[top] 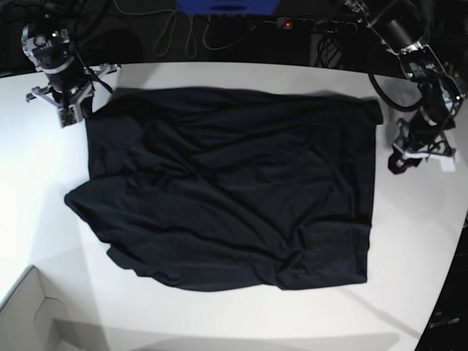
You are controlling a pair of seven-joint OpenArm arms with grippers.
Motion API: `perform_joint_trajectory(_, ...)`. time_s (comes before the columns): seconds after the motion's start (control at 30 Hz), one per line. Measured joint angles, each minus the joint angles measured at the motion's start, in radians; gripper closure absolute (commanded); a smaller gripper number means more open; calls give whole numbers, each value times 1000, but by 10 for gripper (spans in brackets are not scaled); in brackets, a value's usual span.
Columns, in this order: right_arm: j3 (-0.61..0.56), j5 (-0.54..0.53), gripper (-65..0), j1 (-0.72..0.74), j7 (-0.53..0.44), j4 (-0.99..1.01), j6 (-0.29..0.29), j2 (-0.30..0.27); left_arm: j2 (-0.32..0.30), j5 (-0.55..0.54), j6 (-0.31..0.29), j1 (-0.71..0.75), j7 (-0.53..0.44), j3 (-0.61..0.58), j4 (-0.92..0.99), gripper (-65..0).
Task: Layout the t-shirt on the table in an organized manner, then fold the t-shirt properly
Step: 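Hold the shirt corners with both grippers and stretch it flat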
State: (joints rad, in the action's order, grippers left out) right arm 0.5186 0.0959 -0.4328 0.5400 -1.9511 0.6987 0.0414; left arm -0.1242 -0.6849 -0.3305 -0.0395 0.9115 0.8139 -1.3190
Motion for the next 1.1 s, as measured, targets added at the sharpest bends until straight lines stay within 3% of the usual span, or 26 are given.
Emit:
perform_joint_trajectory(0.27, -17, 0, 0, -22, 1, 1, 0, 3, 8, 0, 7, -13, -119, -248, 8, -239)
perform_joint_trajectory(0.37, -17, 0, 0, -25, -2, 1, 0, 3, 3, 42, 5, -56, -196, -297, 101, -239)
perform_joint_trajectory(0.6, -11, 0, 0, -34, 6, 2, 1, -11, -17, 223, -19, -199, -344, -300, 348, -239)
perform_joint_trajectory(0.73, -10, 0, 0, -42, -5, 8, 0, -27, -36, 244, -13, -260, -381, -299, 425, -239)
perform_joint_trajectory(0.87, -10, -3, 0, -47, 6, 52, 1, -37, -50, 286, 21, -372, -354, -306, 492, -239)
perform_joint_trajectory(0.97, -11, -7, 0, -39, -11, 102, 0, -44, -51, 285, 13, -467, -355, -305, 547, -239)
perform_joint_trajectory(1.1, -14, -3, 0, -44, -6, 155, 0, -59, -56, 368, 14, -574, -375, -306, 612, -239)
